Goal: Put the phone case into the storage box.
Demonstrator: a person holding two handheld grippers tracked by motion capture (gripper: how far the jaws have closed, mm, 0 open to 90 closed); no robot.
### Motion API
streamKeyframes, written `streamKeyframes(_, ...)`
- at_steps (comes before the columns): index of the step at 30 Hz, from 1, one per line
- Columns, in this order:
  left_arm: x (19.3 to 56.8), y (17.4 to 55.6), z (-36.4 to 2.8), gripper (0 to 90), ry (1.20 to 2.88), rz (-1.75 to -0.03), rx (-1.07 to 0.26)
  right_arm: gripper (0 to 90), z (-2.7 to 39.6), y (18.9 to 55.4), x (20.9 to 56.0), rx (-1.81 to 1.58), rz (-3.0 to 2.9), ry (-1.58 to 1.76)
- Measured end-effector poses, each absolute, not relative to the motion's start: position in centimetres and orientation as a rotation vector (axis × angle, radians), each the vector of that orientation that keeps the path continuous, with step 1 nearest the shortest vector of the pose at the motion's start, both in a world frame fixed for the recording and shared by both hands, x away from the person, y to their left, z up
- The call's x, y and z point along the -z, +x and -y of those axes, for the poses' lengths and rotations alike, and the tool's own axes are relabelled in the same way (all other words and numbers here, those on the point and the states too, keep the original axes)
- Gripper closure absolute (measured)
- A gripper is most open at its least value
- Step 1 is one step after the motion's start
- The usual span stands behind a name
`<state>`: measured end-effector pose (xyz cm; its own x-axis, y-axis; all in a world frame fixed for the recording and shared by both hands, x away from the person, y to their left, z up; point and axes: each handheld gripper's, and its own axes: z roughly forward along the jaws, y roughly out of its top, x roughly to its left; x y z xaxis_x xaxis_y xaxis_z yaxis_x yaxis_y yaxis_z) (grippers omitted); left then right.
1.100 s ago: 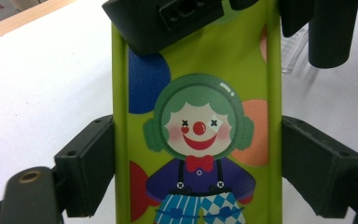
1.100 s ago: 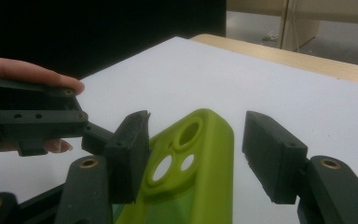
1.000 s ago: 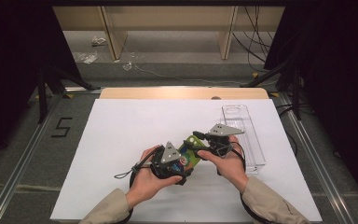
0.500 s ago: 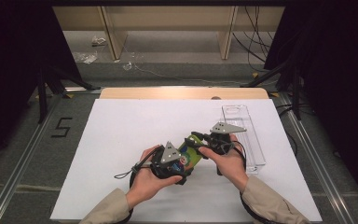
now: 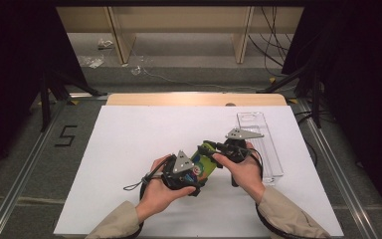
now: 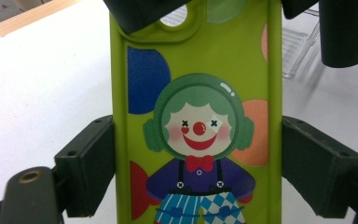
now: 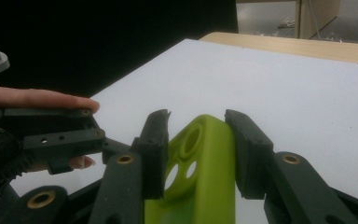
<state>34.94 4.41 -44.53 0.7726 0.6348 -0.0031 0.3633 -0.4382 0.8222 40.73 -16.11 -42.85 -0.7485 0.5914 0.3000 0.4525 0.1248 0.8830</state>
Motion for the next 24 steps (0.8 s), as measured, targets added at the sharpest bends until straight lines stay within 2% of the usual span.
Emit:
streamKeyframes(14,44.5,34.9,-4.1,16.2,2.099,-0.723,-0.408,75.3,16.3,40.5,42.0,-1.8,-2.26,1.078)
streamKeyframes(24,43.9,35.0,-4.2,14.6,2.072,-0.669,-0.421,77.7,16.3,39.9,40.7,-1.901,-2.225,1.101)
